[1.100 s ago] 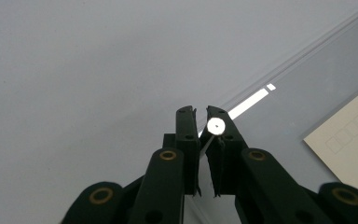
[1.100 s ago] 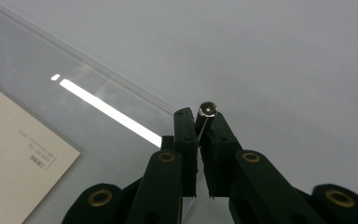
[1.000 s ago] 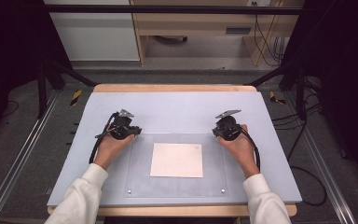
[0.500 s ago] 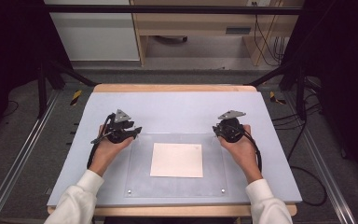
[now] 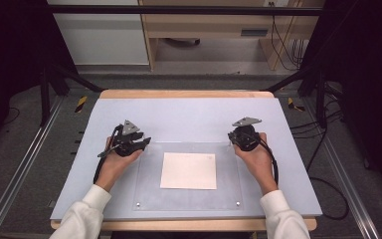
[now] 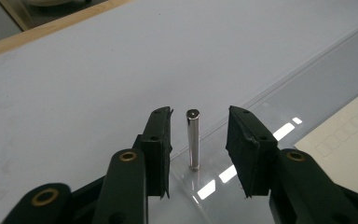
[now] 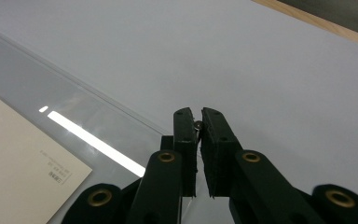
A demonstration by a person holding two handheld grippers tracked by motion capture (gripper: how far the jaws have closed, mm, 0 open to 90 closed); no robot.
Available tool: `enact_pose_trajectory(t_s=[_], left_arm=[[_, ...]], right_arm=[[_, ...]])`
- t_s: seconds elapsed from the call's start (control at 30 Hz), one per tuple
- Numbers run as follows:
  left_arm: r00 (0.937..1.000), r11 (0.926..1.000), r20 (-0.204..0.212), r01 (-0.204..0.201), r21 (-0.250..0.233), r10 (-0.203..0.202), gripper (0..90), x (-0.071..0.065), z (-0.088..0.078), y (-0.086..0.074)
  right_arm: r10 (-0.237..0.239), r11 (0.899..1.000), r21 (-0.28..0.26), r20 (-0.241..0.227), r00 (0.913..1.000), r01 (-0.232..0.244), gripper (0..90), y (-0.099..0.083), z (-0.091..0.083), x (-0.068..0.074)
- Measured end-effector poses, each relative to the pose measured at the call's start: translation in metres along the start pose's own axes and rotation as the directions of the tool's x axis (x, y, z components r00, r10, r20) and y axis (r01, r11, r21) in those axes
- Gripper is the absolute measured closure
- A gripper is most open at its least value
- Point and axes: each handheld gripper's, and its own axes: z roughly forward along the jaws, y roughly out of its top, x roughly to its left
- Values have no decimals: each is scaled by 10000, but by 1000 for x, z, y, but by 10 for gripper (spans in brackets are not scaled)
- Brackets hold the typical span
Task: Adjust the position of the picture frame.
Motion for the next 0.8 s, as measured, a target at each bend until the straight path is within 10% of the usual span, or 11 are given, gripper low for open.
enact_pose_trajectory(t_s=[0.8], left_arm=[[9988,9989,-159,456,68,-455,838,1,0,6]], right_arm=[[-71,9999,103,15,10000,71,852,1,0,1]])
